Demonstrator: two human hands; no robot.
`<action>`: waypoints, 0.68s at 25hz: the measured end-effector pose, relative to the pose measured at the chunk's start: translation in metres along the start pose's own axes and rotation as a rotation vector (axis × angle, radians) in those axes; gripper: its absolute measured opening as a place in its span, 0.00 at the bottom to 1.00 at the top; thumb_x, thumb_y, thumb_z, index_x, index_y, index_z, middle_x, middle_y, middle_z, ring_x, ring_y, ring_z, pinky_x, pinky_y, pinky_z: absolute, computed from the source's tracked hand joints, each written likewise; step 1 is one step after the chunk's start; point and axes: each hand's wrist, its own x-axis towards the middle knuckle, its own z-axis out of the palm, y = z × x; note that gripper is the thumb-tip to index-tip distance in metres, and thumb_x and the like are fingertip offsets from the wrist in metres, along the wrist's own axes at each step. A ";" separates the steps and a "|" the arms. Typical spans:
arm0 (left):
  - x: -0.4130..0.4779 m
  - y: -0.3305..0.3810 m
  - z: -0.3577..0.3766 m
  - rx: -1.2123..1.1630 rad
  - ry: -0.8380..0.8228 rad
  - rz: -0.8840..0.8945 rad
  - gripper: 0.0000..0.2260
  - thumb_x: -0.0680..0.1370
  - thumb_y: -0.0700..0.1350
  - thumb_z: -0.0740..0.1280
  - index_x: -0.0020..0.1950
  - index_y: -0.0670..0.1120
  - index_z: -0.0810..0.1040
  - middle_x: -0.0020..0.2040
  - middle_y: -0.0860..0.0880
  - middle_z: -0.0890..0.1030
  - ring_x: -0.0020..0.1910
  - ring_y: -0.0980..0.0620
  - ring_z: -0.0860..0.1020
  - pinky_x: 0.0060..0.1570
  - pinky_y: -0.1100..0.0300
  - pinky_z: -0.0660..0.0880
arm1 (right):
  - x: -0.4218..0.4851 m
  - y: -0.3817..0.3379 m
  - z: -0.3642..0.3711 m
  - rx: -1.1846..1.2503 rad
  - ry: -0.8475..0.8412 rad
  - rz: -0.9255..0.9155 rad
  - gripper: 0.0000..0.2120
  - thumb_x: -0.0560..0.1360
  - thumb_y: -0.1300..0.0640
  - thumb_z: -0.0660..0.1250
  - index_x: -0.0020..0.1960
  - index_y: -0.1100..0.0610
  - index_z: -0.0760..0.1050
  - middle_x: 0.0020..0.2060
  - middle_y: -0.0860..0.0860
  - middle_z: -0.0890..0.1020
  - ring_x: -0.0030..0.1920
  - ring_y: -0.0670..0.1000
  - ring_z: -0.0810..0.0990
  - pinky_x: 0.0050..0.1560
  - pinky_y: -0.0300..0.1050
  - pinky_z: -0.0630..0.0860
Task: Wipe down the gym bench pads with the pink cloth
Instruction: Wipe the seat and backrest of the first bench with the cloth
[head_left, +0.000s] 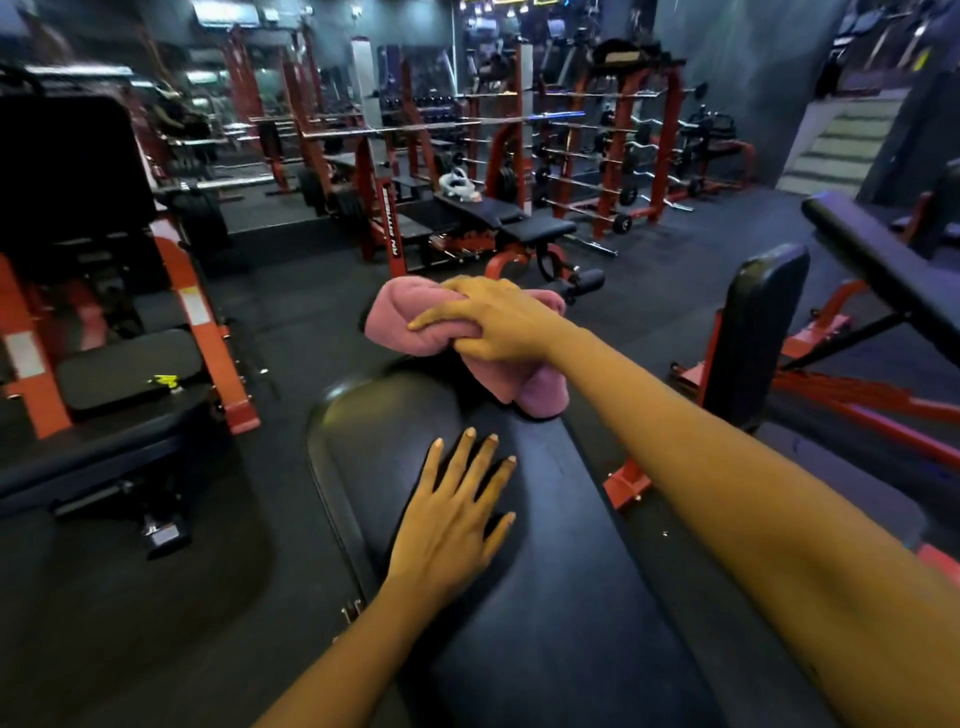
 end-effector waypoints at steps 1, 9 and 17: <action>0.001 -0.002 0.000 0.002 0.005 -0.011 0.25 0.75 0.58 0.56 0.68 0.49 0.73 0.69 0.46 0.72 0.70 0.44 0.68 0.68 0.43 0.56 | 0.012 -0.004 0.008 -0.022 -0.060 -0.042 0.22 0.74 0.52 0.63 0.67 0.41 0.69 0.64 0.56 0.71 0.62 0.57 0.71 0.58 0.57 0.69; 0.003 0.001 0.001 0.057 0.004 -0.011 0.25 0.76 0.58 0.54 0.69 0.48 0.71 0.70 0.45 0.71 0.72 0.44 0.66 0.68 0.42 0.56 | 0.022 0.025 0.043 0.168 -0.027 0.075 0.26 0.68 0.40 0.55 0.64 0.41 0.71 0.52 0.52 0.78 0.54 0.54 0.76 0.55 0.54 0.72; 0.003 0.000 0.001 0.110 -0.004 -0.008 0.25 0.76 0.58 0.55 0.70 0.48 0.70 0.71 0.44 0.69 0.72 0.42 0.66 0.68 0.41 0.57 | -0.018 0.055 0.067 0.577 0.239 0.421 0.22 0.76 0.48 0.64 0.69 0.44 0.68 0.67 0.47 0.74 0.66 0.54 0.72 0.66 0.51 0.66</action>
